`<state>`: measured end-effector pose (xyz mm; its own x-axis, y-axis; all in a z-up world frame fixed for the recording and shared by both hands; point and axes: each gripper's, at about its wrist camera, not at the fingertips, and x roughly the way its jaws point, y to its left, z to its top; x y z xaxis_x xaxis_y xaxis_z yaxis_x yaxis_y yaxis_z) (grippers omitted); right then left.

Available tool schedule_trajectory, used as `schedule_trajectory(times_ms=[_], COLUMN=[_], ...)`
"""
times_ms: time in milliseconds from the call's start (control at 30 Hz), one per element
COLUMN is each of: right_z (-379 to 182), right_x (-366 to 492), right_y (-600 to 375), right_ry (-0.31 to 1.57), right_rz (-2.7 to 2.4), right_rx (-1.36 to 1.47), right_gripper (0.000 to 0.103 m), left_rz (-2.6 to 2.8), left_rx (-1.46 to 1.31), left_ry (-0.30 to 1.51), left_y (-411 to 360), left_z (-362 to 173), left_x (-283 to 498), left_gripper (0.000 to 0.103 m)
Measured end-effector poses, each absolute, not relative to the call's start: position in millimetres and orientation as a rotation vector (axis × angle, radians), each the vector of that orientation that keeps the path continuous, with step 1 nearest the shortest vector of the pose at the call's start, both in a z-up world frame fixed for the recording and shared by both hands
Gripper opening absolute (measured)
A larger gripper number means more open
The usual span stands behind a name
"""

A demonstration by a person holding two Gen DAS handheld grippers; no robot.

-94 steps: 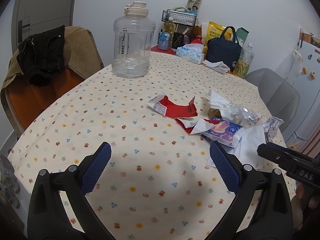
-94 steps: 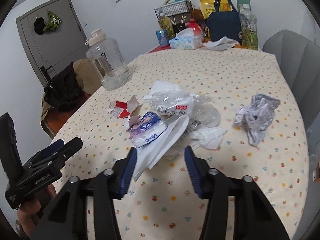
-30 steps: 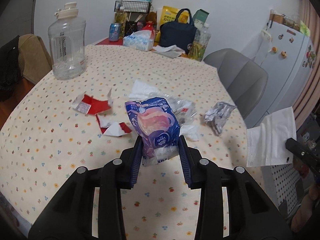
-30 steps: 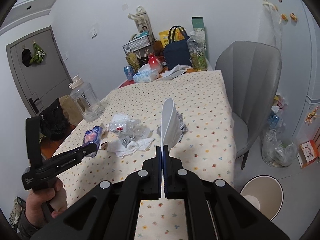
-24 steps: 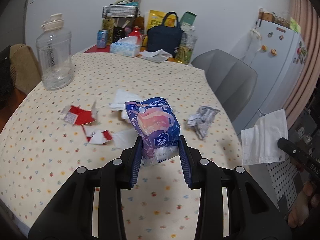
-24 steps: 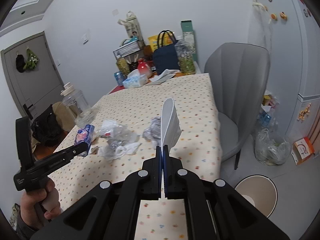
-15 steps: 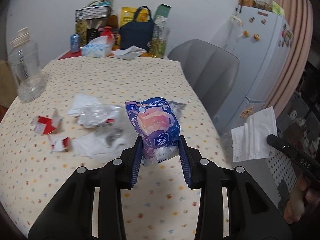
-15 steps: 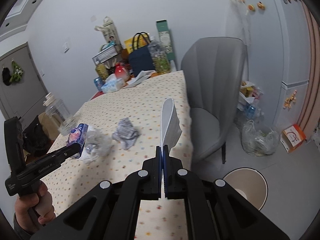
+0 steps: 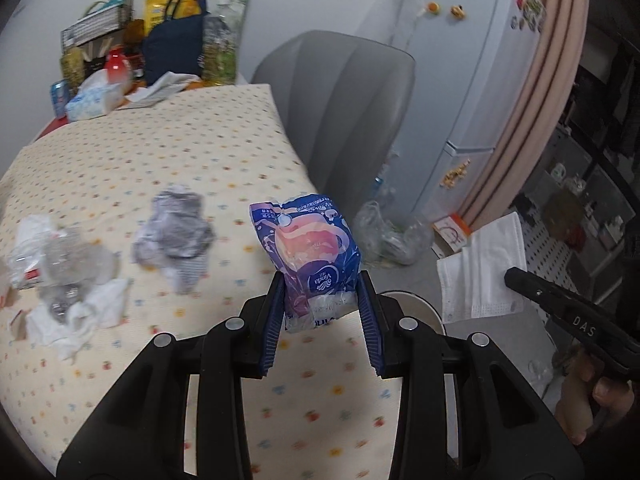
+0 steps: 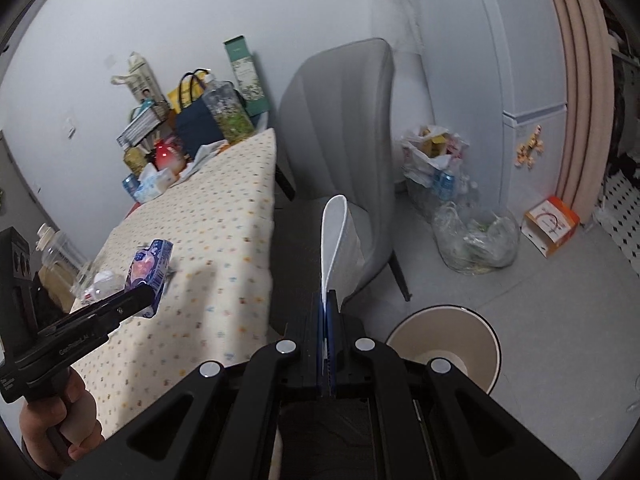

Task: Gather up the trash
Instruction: 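Carry the tissue pack in the left tool over the beige bin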

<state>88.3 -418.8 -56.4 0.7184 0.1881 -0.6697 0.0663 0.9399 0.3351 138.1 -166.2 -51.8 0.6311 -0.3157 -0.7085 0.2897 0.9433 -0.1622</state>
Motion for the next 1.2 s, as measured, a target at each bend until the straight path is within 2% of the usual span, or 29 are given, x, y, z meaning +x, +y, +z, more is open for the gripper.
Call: schedule_trajectory(times_ms=[367,567,633,667,700,933,1100,1200], right_z=[-114,-151,-167,-170,-172,-176,-164,-156], right_x=[103,117,122,122,119,103,83,73], right_y=[-477,-497,-504,-507,-512,-544,-569,-583], right_ry=[0.857,0.905,0.936,0.937,0.921,0.908,0.865,0.837], right_rz=[-0.028,-0.044,-0.060,-0.068,-0.097,-0.176,-0.252,-0.292], right_rx=[0.444,0.485,0.516,0.526,0.529,0.559,0.559,0.561], right_gripper=[0.003,0.008,0.027,0.053,0.059,0.059,0.071,0.074], left_rz=[-0.427,-0.437,-0.441,-0.444,-0.448,-0.486,-0.550,-0.594], left_rx=[0.031,0.058,0.068,0.074,0.078,0.097,0.122,0.142], left_ry=[0.905,0.950,0.958,0.961,0.962,0.989,1.004,1.009], left_y=[-237,-260,-266,-270,-274,-296,-326,-347], left_z=[-81,-96,-99,-99,-100,-108,-111,-112], left_x=[171,182,184,185,185,193,192,191], left_gripper=[0.036,0.036,0.036,0.036,0.036,0.036,0.036,0.036])
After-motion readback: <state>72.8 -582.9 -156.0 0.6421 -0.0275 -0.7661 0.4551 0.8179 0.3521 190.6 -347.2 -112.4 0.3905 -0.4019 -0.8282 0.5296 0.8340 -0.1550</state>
